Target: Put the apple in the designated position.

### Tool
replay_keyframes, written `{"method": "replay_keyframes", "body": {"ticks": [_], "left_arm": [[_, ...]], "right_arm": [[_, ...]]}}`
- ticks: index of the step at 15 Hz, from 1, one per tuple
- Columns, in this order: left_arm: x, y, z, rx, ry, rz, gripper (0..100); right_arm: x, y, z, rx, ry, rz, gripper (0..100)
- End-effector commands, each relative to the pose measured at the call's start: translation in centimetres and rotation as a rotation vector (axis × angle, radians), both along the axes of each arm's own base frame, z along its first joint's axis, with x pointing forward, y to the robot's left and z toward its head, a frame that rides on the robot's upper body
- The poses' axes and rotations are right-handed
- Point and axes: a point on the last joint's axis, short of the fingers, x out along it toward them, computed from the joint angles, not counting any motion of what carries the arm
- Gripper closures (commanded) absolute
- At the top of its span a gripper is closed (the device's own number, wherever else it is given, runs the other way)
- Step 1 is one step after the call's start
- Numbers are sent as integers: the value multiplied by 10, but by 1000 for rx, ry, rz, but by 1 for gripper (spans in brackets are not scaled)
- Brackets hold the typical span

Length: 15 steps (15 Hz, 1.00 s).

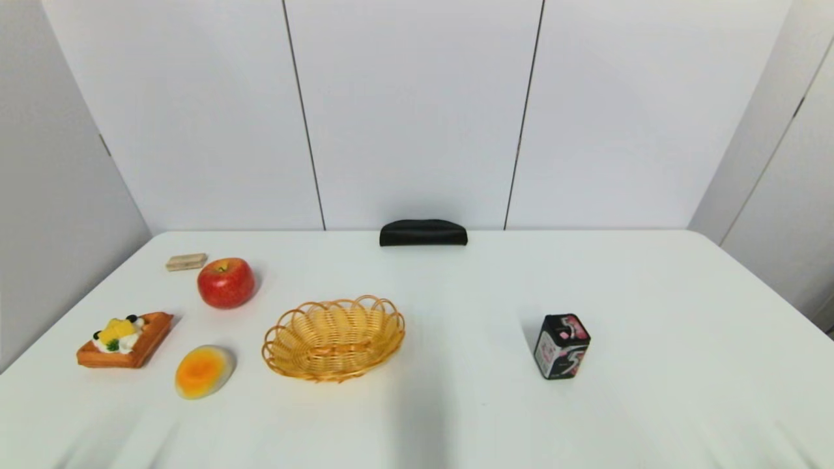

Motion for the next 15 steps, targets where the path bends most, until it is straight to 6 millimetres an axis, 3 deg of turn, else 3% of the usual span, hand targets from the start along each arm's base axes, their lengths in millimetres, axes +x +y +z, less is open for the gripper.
{"method": "replay_keyframes", "body": {"ticks": [1,8,10,12,13,15], "left_arm": [[0,0,0,0,1,1,0],[5,0,2,3,60,2,0],[16,0,24,-1,125,13,0],[42,1,60,2,166,23,0],[69,1,81,0,226,23,0],[116,2,104,-1,327,18,0]], "right_arm": [[1,0,-3,0,12,-1,0],[1,0,-3,0,12,1,0],[1,0,-3,0,12,-1,0],[1,0,-3,0,12,1,0],[1,0,-3,0,12,1,0],[1,0,-3,0,12,-1,0]]}}
